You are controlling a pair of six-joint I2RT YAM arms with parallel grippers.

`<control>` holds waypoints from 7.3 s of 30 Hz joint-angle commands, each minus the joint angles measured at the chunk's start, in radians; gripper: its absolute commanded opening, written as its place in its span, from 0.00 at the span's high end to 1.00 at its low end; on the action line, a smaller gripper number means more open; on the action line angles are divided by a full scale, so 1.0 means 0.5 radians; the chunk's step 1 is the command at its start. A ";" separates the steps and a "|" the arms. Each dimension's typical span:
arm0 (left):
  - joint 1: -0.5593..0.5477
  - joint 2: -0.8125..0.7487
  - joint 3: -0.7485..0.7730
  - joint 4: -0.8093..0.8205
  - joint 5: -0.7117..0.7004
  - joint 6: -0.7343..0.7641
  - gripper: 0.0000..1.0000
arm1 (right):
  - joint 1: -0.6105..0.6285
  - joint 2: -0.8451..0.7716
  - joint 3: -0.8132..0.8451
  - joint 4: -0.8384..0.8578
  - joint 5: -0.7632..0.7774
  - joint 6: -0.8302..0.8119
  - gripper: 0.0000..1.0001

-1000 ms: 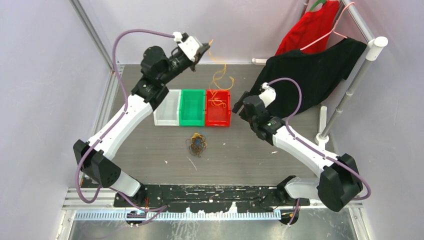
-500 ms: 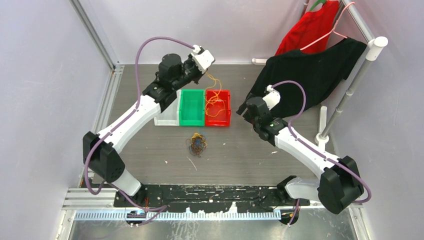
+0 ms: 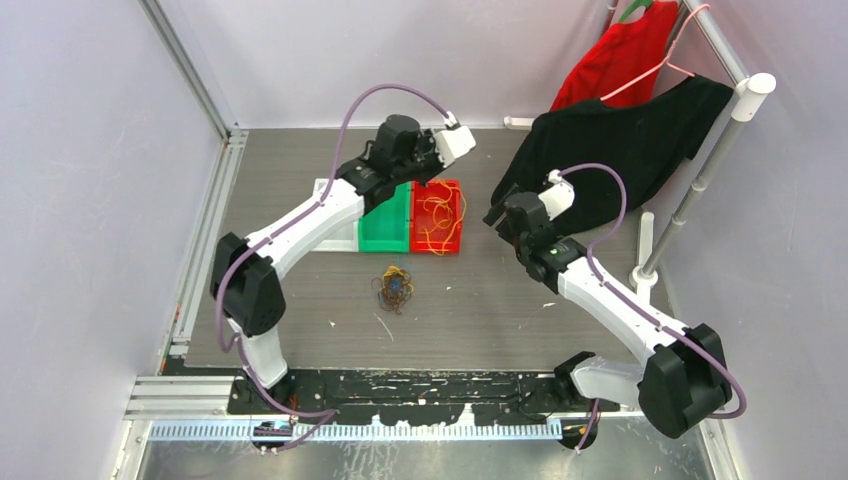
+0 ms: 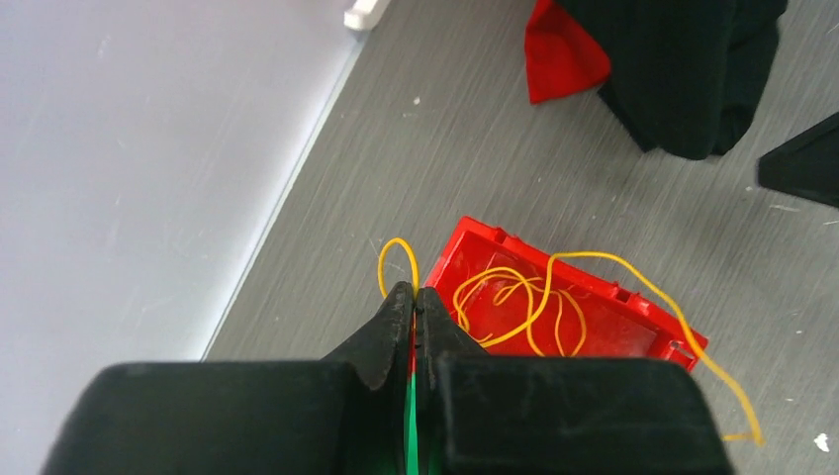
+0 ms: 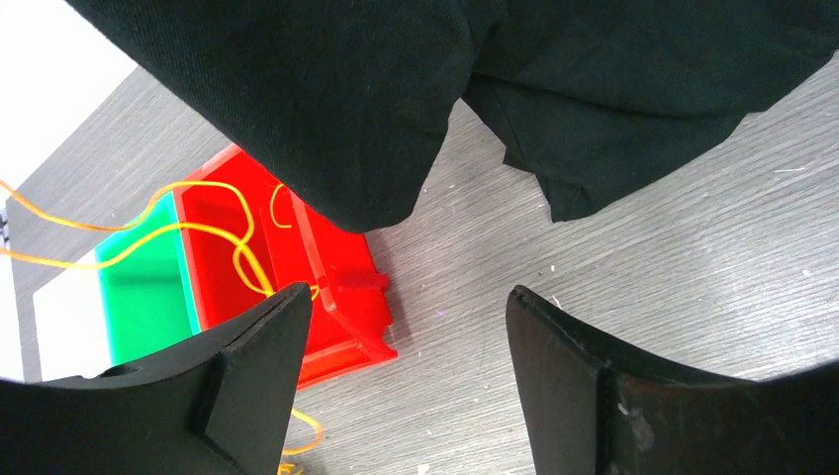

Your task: Untangle the cables

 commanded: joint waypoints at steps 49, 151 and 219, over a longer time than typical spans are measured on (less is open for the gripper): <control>0.278 0.302 0.720 -1.529 0.475 -0.134 0.28 | -0.069 0.387 -0.115 0.323 -0.820 0.006 0.28; 1.107 -0.999 -0.130 -1.664 1.131 -0.273 0.27 | 0.324 1.381 1.676 -0.595 -0.214 -0.826 0.37; 1.038 -1.160 -1.106 -1.641 1.383 -0.180 0.51 | 0.839 0.705 0.503 0.429 -1.337 -0.352 0.99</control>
